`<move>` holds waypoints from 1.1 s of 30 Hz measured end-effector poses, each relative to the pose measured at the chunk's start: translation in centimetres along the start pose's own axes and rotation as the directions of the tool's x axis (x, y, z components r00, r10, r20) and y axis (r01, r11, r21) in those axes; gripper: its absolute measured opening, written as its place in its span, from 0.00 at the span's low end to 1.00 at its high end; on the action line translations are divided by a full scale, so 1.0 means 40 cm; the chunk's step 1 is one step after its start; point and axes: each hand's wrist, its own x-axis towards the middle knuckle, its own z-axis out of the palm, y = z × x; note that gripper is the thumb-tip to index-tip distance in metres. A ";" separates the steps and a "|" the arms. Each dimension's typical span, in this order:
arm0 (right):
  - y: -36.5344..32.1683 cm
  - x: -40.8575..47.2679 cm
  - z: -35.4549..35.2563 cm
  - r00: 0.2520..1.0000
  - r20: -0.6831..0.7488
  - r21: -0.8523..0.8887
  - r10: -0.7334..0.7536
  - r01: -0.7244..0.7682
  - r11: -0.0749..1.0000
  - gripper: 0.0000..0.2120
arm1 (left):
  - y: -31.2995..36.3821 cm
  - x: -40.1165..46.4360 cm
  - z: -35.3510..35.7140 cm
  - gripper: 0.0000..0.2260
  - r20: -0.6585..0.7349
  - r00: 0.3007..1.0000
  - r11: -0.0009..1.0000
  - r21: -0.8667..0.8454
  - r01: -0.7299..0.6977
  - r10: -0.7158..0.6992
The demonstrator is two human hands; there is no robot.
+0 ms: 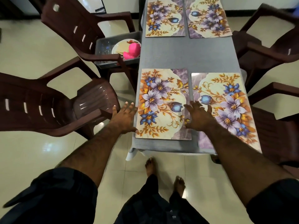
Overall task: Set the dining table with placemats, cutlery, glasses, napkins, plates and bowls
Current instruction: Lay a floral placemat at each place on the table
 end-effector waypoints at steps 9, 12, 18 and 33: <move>0.038 0.044 0.051 0.997 0.050 -0.138 -0.064 0.070 0.988 0.59 | 0.019 0.067 0.020 0.54 0.042 0.999 0.997 0.083 -0.007 0.004; 0.041 0.105 0.013 0.997 0.045 -0.181 -0.056 0.063 0.981 0.59 | -0.012 0.129 -0.013 0.55 0.029 0.999 0.994 0.108 -0.020 0.017; 0.045 0.138 0.007 0.998 0.038 -0.180 -0.044 0.050 0.982 0.58 | -0.034 0.162 -0.025 0.55 0.036 0.999 0.998 0.049 -0.031 0.030; 0.026 0.028 0.059 1.000 0.012 -0.185 -0.023 0.024 0.982 0.56 | -0.022 0.095 0.026 0.56 0.051 0.997 0.997 0.042 -0.060 0.058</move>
